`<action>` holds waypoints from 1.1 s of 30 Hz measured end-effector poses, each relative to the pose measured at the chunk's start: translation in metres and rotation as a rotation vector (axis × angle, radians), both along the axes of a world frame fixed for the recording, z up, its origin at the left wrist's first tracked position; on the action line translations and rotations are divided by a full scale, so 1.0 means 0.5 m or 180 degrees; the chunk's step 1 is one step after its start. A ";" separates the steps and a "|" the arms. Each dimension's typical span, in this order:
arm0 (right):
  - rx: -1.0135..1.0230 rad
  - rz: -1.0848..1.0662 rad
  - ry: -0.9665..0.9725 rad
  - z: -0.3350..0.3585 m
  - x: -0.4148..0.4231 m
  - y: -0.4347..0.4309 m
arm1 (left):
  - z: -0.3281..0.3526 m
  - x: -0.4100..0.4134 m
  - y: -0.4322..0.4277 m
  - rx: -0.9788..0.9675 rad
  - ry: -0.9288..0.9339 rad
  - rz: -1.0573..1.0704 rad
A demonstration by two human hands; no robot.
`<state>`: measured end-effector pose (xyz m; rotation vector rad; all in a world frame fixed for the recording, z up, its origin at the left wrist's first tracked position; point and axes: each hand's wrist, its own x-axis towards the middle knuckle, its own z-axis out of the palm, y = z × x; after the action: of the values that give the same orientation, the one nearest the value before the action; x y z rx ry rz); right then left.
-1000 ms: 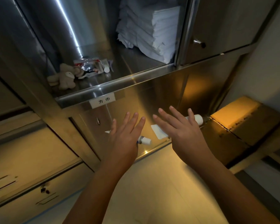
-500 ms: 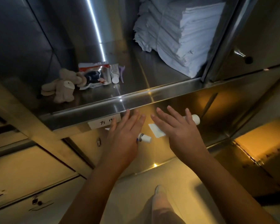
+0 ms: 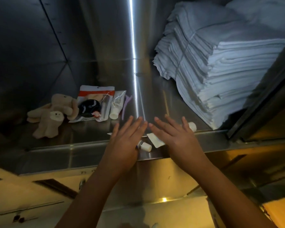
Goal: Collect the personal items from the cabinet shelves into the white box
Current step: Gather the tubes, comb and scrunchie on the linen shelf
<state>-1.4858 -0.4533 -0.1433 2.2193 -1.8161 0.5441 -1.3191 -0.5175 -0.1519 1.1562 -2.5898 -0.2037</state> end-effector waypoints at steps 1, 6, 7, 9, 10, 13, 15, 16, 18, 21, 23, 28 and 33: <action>0.0010 0.0070 -0.0010 -0.002 -0.004 -0.012 | 0.004 -0.002 -0.012 0.0000 -0.0038 -0.0026; 0.0190 0.0226 0.0002 -0.019 -0.020 -0.071 | 0.010 -0.010 -0.074 -0.0051 -0.0193 -0.0122; 0.0275 0.0198 0.0001 -0.022 -0.023 -0.079 | 0.008 -0.013 -0.083 -0.0026 -0.0214 -0.0126; 0.0371 0.0175 0.0009 -0.033 -0.030 -0.096 | 0.003 -0.018 -0.105 0.0050 -0.0265 -0.0167; 0.0370 0.0195 -0.0001 -0.038 -0.035 -0.104 | 0.001 -0.020 -0.114 0.0101 -0.0296 -0.0207; 0.0459 0.0213 -0.0001 -0.048 -0.041 -0.125 | -0.006 -0.030 -0.143 0.0170 -0.0300 -0.0309; 0.0380 0.0218 0.0014 -0.047 -0.046 -0.138 | -0.005 -0.037 -0.157 0.0139 -0.0280 -0.0420; 0.0358 0.0229 0.0009 -0.047 -0.050 -0.143 | -0.004 -0.040 -0.162 0.0113 -0.0300 -0.0517; 0.0299 0.0285 -0.0027 -0.049 -0.058 -0.152 | -0.001 -0.043 -0.170 0.0083 -0.0315 -0.0724; 0.0278 0.0293 -0.0042 -0.053 -0.069 -0.158 | 0.005 -0.051 -0.180 0.0076 -0.0206 -0.0979; 0.0294 0.0245 -0.0075 -0.056 -0.077 -0.160 | 0.008 -0.059 -0.187 0.0005 -0.0199 -0.1100; 0.0354 0.0136 -0.0239 -0.051 -0.095 -0.155 | 0.014 -0.083 -0.198 -0.0152 -0.0163 -0.1340; 0.0538 0.0020 -0.0326 -0.041 -0.105 -0.141 | 0.025 -0.103 -0.190 -0.0327 0.0041 -0.1475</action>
<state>-1.5384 -0.5240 -0.1637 2.3464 -1.9744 0.5327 -1.3704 -0.6127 -0.1392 0.5047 -2.7814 -0.1710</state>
